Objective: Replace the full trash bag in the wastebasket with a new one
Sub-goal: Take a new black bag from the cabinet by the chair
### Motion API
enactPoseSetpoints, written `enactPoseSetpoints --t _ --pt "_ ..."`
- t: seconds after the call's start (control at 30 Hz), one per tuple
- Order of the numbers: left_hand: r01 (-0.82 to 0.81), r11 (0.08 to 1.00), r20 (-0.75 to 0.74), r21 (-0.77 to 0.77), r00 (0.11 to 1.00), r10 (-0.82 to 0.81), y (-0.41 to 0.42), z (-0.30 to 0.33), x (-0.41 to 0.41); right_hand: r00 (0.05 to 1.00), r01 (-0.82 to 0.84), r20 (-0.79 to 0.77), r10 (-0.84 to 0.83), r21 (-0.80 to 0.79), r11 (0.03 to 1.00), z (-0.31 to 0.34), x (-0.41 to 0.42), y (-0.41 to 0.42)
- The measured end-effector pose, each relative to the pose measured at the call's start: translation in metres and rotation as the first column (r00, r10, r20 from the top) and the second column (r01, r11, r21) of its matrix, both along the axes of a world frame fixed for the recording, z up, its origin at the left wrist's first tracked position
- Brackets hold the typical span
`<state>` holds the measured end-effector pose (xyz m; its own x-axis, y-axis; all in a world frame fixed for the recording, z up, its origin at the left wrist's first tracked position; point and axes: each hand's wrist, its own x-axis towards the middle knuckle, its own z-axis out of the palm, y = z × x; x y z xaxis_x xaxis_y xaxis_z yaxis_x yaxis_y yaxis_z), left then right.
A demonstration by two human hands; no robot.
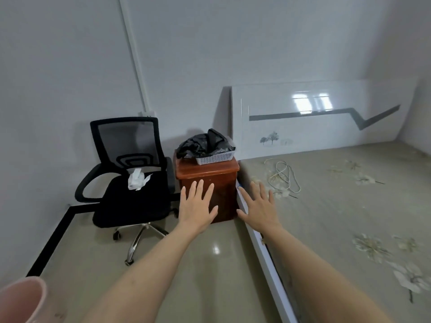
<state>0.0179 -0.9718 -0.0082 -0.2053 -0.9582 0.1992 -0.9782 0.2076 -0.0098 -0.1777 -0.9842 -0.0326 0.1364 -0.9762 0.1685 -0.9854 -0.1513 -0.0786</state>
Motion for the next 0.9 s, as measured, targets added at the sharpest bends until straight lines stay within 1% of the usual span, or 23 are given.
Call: enactPoseSetpoints --t 0.17,0.37,0.57,0.73,0.8,0.9 --pt "-0.014 0.999 0.021 0.03 1.0 0.013 -0.112 -0.023 0.001 1.0 -0.015 -0.025 0.016 0.017 1.0 -0.021 -0.003 -0.115" --pt "-0.102 0.991 -0.016 0.084 0.994 0.104 -0.234 -0.041 0.007 0.991 -0.128 -0.045 0.13 0.039 0.991 -0.034 0.0 -0.259" --pt "-0.169 0.975 -0.05 0.145 0.983 0.178 -0.337 -0.062 0.018 0.975 -0.212 -0.057 0.215 0.053 0.976 -0.045 0.024 -0.378" --pt "-0.201 0.955 -0.077 0.217 0.972 0.222 -0.424 -0.102 0.034 0.963 -0.249 -0.077 0.258 0.11 0.962 -0.072 0.042 -0.48" --pt "-0.218 0.946 -0.087 0.241 0.966 0.244 -0.463 -0.114 0.042 0.964 -0.248 -0.067 0.257 0.121 0.961 -0.082 0.05 -0.521" --pt "-0.233 0.928 -0.104 0.29 0.956 0.273 -0.514 -0.127 0.051 0.959 -0.266 -0.053 0.279 0.179 0.947 -0.095 0.065 -0.57"
